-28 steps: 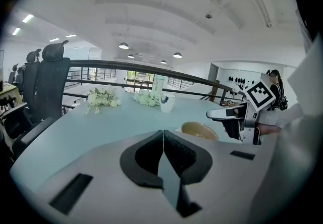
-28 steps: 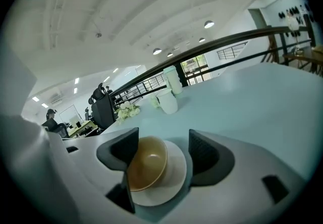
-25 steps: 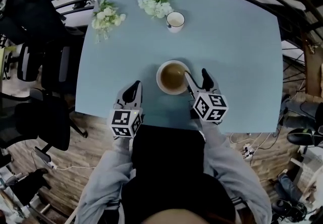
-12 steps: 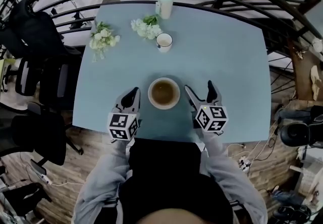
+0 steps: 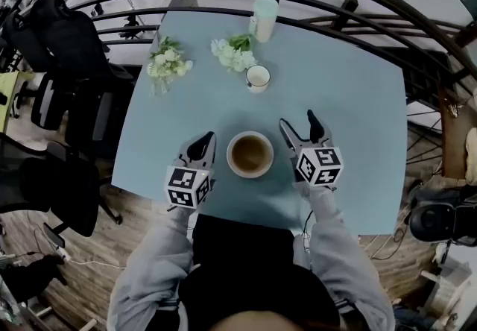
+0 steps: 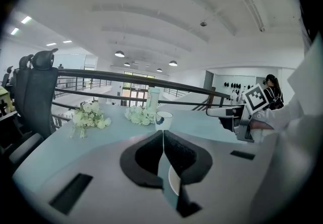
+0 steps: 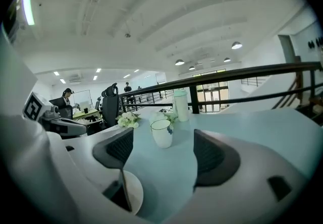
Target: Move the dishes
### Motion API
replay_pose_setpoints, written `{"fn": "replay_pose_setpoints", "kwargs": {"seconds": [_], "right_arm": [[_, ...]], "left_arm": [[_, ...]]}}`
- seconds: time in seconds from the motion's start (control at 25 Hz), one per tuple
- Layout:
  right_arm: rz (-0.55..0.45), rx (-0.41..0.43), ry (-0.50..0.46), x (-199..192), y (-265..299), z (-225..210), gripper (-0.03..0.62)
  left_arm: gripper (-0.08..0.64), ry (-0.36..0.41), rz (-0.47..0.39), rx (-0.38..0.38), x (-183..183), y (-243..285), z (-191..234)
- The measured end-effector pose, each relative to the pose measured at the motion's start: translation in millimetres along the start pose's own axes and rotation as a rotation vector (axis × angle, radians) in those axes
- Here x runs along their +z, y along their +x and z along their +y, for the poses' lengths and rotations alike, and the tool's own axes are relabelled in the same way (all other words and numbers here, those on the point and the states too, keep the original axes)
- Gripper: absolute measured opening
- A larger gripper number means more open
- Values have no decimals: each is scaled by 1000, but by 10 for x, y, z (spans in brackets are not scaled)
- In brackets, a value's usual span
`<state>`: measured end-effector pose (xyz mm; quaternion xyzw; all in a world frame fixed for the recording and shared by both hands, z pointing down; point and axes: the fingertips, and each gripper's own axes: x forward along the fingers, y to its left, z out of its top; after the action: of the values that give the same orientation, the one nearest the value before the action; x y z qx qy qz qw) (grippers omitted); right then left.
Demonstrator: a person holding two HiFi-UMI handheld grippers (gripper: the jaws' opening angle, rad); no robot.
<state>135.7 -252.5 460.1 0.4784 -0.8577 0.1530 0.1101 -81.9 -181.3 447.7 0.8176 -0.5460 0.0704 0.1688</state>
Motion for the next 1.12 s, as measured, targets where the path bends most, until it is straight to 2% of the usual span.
{"fn": "replay_pose_setpoints", "kwargs": {"seconds": [0.24, 0.44, 0.68, 0.92, 1.12], "right_arm": [[43, 78, -19, 70, 599, 23, 454], [71, 115, -26, 15, 1032, 149, 474], [128, 124, -8, -200, 1488, 74, 482], [109, 93, -84, -321, 1840, -43, 482], [87, 117, -174, -223, 2087, 73, 497]], "left_arm": [[17, 2, -1, 32, 87, 213, 199], [17, -16, -7, 56, 121, 348, 363], [17, -31, 25, 88, -14, 522, 474], [17, -72, 32, 159, -183, 556, 667], [17, -115, 37, 212, -292, 449, 778]]}}
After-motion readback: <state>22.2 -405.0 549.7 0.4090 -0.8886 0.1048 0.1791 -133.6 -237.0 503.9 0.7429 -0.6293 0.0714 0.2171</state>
